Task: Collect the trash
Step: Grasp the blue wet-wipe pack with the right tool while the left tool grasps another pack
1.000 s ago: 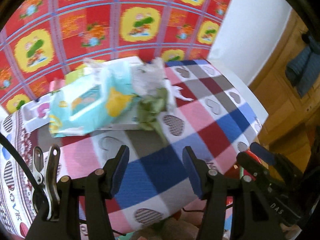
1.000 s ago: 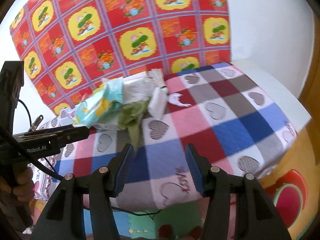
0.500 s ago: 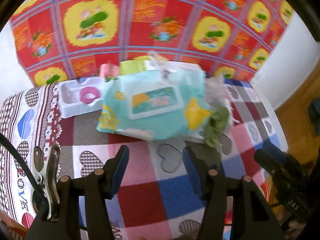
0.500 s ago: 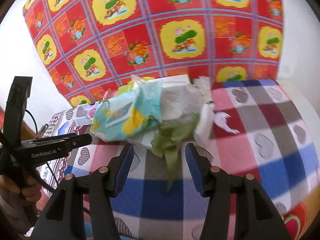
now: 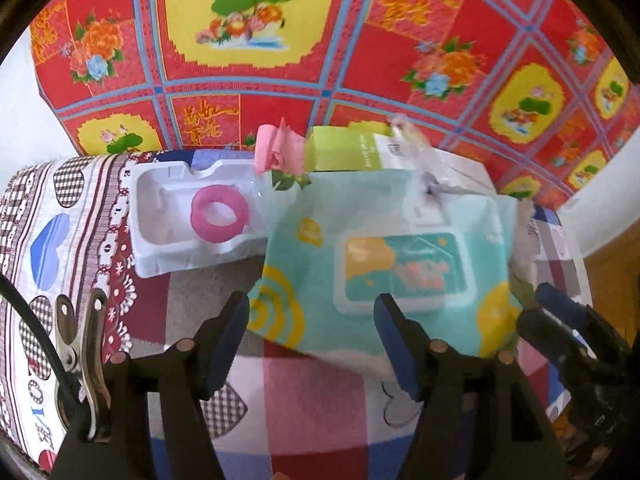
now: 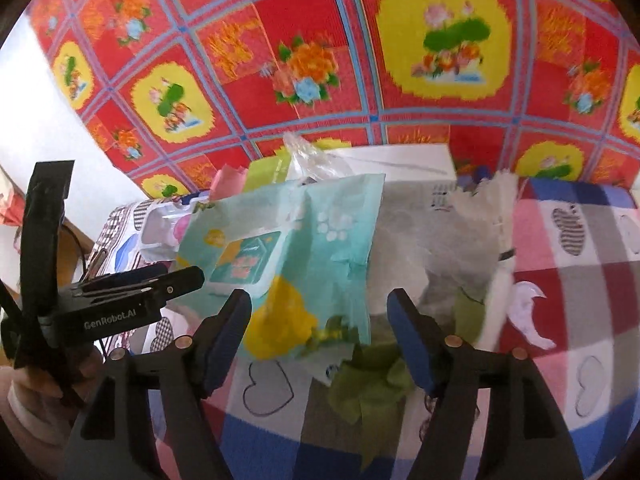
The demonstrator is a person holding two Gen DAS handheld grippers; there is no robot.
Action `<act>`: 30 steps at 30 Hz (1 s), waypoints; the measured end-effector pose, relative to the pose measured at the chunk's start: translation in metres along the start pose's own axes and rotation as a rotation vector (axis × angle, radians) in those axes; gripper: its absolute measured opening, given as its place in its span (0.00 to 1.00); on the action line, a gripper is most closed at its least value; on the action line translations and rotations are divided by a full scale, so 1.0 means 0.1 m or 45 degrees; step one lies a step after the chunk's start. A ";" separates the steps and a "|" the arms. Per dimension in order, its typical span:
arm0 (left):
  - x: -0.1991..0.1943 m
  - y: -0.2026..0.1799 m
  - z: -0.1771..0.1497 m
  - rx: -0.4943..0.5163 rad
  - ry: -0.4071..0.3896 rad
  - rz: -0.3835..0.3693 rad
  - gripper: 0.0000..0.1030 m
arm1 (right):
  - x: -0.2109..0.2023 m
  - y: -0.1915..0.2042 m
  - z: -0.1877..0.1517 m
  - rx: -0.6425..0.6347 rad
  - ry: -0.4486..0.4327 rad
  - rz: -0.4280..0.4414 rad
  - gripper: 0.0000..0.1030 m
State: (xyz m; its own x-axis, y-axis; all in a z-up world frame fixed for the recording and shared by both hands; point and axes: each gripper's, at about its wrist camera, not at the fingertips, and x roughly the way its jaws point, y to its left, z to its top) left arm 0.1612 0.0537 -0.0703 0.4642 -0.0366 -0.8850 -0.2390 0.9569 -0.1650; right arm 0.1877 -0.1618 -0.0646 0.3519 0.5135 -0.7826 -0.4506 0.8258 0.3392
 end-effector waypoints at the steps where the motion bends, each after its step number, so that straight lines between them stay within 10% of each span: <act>1: 0.05 0.01 0.02 -0.008 0.004 0.010 0.66 | 0.06 -0.02 0.03 -0.004 0.015 -0.006 0.70; 6: 0.23 0.06 0.06 -0.022 0.012 0.108 0.66 | 0.24 -0.01 0.10 -0.056 0.067 -0.006 0.70; 14: 0.35 0.20 0.08 -0.109 0.016 -0.105 0.66 | 0.36 0.04 0.17 -0.121 0.075 -0.019 0.70; 25: 0.49 0.21 0.00 -0.187 -0.034 -0.126 0.65 | 0.38 -0.01 0.18 -0.112 0.053 -0.012 0.63; 30: 0.45 0.13 0.01 -0.131 -0.057 -0.034 0.30 | 0.33 -0.02 0.20 -0.116 0.039 0.000 0.59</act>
State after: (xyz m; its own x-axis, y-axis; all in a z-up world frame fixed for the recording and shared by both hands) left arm 0.1795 0.0649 -0.1119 0.5084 -0.0465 -0.8598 -0.3111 0.9212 -0.2338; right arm 0.2167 -0.1421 -0.0812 0.3273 0.5048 -0.7988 -0.5235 0.8006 0.2914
